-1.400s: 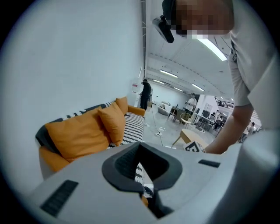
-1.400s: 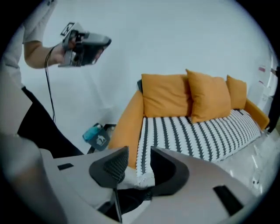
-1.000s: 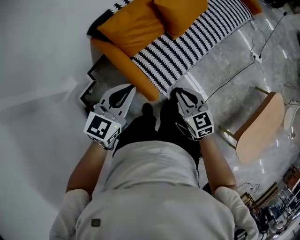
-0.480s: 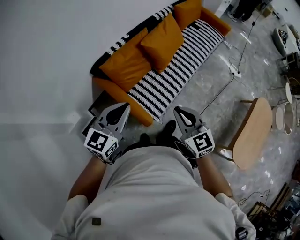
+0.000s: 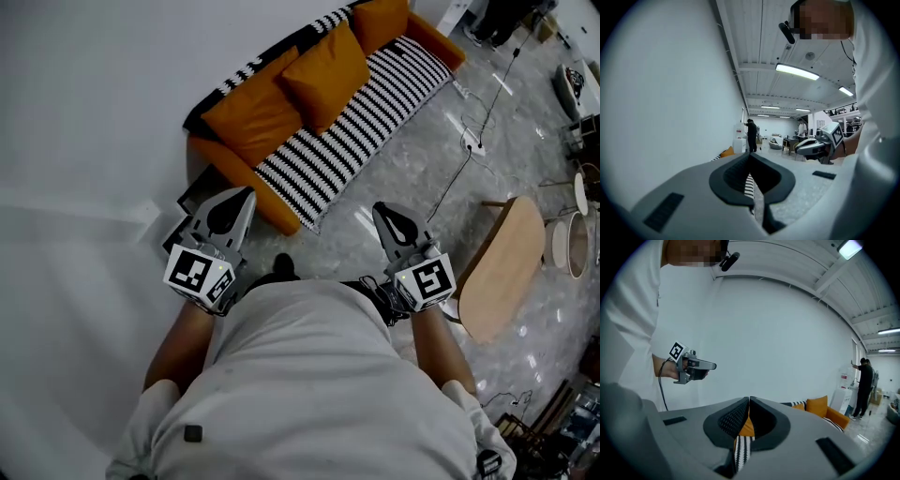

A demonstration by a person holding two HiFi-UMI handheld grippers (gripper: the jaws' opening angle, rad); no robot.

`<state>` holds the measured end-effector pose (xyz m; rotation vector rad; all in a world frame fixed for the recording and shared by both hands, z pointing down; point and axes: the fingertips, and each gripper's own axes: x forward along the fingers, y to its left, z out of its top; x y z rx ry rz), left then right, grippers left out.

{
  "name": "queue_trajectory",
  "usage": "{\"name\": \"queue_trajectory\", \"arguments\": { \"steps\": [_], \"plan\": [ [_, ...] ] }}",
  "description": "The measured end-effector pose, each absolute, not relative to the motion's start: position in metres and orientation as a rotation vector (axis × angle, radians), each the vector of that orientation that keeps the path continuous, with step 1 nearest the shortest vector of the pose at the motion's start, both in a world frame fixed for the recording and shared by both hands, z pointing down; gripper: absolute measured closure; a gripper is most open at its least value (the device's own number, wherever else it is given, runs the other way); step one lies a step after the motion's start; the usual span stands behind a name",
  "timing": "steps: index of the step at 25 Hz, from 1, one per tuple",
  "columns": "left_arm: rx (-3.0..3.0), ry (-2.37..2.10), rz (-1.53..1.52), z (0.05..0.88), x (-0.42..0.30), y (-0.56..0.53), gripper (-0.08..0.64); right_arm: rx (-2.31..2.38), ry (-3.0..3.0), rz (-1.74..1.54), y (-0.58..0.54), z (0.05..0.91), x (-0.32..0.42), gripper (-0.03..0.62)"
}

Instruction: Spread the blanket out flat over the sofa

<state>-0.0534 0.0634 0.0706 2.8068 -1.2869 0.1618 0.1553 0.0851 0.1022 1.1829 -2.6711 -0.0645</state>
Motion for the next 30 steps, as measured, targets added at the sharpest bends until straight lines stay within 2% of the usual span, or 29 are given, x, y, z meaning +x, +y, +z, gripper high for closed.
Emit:
{"name": "queue_trajectory", "arguments": {
  "steps": [18,30],
  "plan": [
    [2.752,-1.541,0.110,0.054,0.098,0.212,0.554,1.074,-2.822,-0.168,0.213,0.078,0.298,0.563],
    [2.757,-1.550,0.086,0.046,0.126,0.273,0.554,1.033,-2.850,-0.171,0.264,0.072,0.314,0.565]
  ]
}}
